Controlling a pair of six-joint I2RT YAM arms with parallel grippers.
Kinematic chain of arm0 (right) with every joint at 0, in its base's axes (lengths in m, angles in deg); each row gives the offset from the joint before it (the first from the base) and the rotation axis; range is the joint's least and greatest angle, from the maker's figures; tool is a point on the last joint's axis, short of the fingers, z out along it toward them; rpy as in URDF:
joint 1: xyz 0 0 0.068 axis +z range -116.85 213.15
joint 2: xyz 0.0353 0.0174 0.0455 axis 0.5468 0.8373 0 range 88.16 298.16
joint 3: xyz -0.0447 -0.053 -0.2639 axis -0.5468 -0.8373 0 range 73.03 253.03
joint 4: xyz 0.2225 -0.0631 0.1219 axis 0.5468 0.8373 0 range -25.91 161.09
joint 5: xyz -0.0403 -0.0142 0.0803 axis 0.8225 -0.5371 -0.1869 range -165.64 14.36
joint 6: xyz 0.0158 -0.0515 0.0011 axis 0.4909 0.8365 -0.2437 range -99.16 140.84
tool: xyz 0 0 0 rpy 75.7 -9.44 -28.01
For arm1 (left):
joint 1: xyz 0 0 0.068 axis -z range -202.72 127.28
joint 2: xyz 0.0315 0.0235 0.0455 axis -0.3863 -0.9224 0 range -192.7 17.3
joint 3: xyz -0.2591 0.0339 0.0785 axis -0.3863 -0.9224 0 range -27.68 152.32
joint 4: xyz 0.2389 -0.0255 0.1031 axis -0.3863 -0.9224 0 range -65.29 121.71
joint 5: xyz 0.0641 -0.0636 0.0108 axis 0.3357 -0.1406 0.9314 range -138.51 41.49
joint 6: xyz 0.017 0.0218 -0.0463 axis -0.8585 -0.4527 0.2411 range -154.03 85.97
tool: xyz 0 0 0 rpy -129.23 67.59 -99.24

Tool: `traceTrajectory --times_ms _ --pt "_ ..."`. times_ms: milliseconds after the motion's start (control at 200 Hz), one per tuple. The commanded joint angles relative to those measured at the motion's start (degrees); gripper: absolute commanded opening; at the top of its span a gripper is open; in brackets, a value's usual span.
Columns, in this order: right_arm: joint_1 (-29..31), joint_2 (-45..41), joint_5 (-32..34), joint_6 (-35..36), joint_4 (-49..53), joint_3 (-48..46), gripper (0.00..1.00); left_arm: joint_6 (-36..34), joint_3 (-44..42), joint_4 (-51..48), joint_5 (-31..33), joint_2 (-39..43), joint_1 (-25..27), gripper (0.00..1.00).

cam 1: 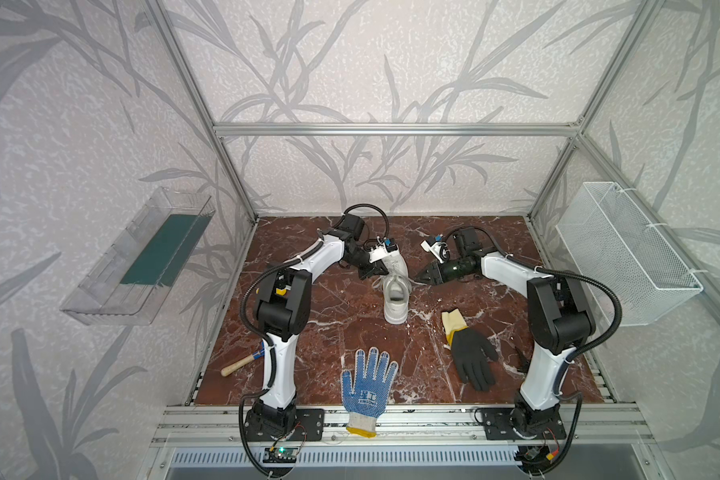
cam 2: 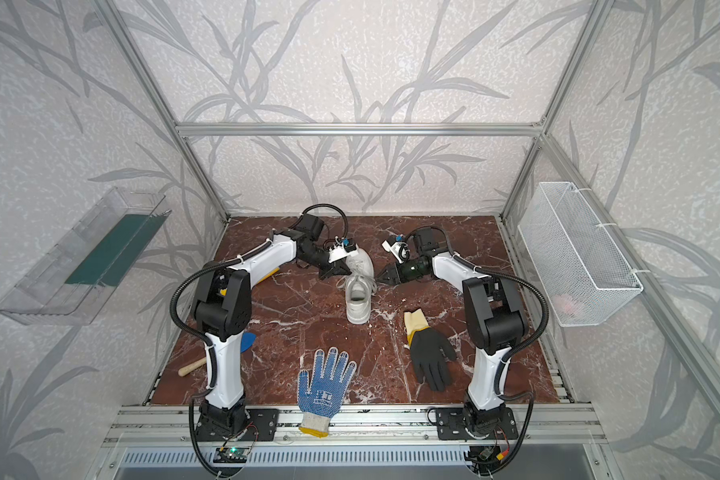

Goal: Tie the shoes

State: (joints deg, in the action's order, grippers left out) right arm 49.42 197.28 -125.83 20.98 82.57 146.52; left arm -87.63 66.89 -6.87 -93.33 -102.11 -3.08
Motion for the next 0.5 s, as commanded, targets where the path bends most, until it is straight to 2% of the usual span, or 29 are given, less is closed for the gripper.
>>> traceTrajectory --times_ms 0,155,360,495 --pt "1.45 -0.04 -4.33 -1.41 -3.54 0.68 0.43 -1.62 1.50 -2.55 -0.24 -0.86 0.05 0.00" --pt "3.39 2.06 -1.15 2.06 0.12 4.46 0.39 -1.59 1.59 -2.67 -0.28 -0.90 0.05 0.00" --pt "5.99 0.26 9.86 5.52 -1.54 3.66 0.30 -1.39 1.57 -2.81 -0.36 -0.83 0.05 0.00" --pt "7.36 -1.08 15.94 8.24 -3.34 2.51 0.29 -1.42 1.59 -2.81 -0.40 -0.74 0.05 0.00"
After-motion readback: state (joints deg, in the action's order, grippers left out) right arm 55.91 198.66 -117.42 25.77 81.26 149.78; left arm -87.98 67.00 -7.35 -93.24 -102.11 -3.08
